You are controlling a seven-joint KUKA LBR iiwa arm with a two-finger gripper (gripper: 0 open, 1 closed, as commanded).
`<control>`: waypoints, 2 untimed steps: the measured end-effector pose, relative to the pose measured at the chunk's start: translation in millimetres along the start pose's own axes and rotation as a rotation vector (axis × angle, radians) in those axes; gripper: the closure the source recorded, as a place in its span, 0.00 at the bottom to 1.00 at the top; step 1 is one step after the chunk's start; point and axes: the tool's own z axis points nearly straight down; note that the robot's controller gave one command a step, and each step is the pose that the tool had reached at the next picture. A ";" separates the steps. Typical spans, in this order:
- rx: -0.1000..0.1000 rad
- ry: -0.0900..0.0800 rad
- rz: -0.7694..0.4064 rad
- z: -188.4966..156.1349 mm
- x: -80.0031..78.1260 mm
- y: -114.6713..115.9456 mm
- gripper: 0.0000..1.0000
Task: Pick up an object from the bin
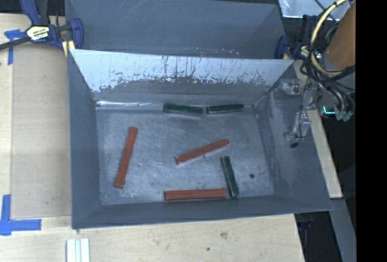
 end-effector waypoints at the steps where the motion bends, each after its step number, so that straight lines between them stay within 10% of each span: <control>1: -0.003 -0.001 -0.105 79.7 -3.4 51.7 0.00; 2: -0.003 -0.002 -0.168 147.9 -8.6 104.4 0.00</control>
Offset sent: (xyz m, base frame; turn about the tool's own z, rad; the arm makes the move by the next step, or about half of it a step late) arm 0.0041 0.0491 -0.0758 -0.1031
